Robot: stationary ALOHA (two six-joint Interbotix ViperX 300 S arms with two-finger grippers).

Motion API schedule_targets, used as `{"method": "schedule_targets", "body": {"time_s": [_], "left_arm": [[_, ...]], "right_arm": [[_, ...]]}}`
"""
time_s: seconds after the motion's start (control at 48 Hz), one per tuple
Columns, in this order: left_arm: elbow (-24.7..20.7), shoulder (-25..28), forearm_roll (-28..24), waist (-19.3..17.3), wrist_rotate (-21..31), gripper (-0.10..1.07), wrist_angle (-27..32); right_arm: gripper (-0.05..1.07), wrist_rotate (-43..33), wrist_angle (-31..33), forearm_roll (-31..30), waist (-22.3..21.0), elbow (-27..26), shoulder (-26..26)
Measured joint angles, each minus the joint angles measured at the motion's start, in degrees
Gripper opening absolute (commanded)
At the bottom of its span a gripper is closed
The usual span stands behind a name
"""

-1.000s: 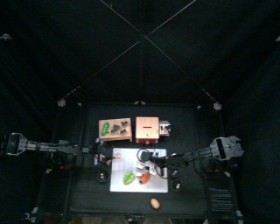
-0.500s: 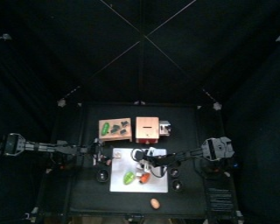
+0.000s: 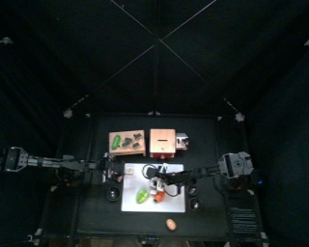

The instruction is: Grab sushi piece

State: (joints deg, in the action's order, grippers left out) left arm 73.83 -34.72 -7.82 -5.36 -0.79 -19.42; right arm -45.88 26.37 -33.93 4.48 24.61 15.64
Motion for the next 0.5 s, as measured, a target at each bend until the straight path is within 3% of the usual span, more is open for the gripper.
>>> {"method": "schedule_targets", "body": {"time_s": [0.125, 0.271, 0.5], "left_arm": [[-0.1, 0.0, 0.2, 0.0, -0.1, 0.95, 0.0], [0.0, 0.0, 0.2, 0.0, -0.1, 0.95, 0.0], [0.1, 0.0, 0.4, 0.0, 0.0, 0.95, 0.0]], "right_arm": [[0.86, 0.0, -0.1, 0.3, 0.1, -0.2, 0.2], [0.61, 0.0, 0.4, 0.2, 0.4, -0.3, 0.2], [0.59, 0.2, 6.7, 0.0, 0.5, -1.1, -2.4]]}}
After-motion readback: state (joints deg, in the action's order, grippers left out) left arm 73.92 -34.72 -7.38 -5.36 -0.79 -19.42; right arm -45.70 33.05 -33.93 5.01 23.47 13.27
